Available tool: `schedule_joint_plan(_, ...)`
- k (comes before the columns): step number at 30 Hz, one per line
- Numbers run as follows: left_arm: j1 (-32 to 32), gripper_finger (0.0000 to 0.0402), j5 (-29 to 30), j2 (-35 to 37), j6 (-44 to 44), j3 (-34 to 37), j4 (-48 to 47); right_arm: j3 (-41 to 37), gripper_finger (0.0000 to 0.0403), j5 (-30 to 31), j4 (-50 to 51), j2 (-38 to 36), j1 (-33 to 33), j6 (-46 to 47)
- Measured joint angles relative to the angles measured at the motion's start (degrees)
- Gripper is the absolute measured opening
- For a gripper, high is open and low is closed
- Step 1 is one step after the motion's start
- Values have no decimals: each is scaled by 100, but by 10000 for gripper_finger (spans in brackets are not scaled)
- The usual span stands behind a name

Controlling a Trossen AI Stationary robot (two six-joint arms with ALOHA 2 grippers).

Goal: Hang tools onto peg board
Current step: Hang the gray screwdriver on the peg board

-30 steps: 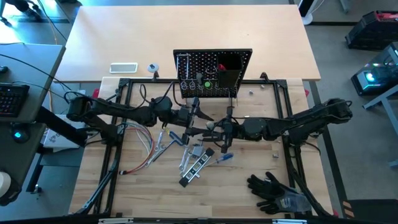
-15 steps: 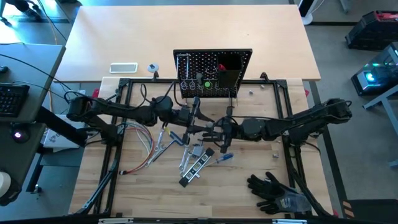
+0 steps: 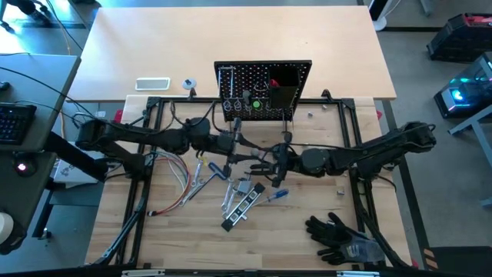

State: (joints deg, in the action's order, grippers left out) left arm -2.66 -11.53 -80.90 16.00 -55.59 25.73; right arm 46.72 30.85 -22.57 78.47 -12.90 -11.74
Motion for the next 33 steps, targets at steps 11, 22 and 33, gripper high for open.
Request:
schedule_joint_plan(11, 22, 110, 1684, 1510, 872, -2, -1297, 0, 171, 609, 213, -209, -152, -363)
schedule_joint_plan(22, -457, 110, 2226, 1474, 1242, 169, -647, 0, 172, 614, 366, -207, -152, -194)
schedule_joint_plan(33, -640, 110, 2085, 1305, 1357, 252, 177, 0, 172, 603, 601, -205, -215, -73)
